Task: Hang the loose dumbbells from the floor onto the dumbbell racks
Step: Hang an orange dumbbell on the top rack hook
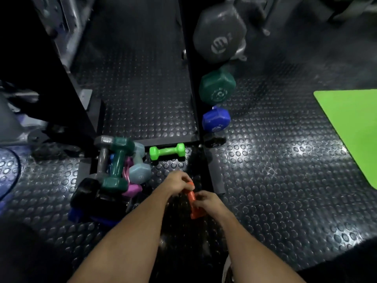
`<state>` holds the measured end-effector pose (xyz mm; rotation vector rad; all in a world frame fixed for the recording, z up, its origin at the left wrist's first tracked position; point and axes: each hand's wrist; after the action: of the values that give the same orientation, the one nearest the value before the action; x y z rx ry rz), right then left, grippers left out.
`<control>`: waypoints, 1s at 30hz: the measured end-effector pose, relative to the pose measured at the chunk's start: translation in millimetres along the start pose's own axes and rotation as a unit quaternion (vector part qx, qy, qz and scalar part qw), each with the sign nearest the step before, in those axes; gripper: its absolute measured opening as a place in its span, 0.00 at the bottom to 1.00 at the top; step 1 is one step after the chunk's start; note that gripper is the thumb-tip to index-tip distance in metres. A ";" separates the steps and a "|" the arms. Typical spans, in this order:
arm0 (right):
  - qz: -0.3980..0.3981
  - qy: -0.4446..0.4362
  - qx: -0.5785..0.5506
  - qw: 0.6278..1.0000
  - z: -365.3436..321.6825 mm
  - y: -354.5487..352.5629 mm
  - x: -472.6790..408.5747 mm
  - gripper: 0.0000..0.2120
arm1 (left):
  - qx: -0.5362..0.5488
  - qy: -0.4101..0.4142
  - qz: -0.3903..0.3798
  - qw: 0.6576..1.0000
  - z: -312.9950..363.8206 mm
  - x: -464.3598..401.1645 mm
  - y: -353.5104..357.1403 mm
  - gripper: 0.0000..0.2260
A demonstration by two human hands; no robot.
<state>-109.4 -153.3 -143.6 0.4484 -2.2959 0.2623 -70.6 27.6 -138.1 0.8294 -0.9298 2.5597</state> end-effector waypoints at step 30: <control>0.141 -0.594 -0.171 0.773 -489.7 -81.9 353.5 0.09 | 0.114 0.528 0.497 0.679 391.7 323.0 -328.8 0.06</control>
<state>16.3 -155.6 452.7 0.0174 -3.5620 -0.4607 -15.2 39.5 464.2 -1.5173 -0.6667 3.1423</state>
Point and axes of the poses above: each hand's wrist, its own x-axis away from the middle knuckle, its own y-axis out of the palm, z = x × y, and after that the axes turned 6 degrees about -x, right-handed
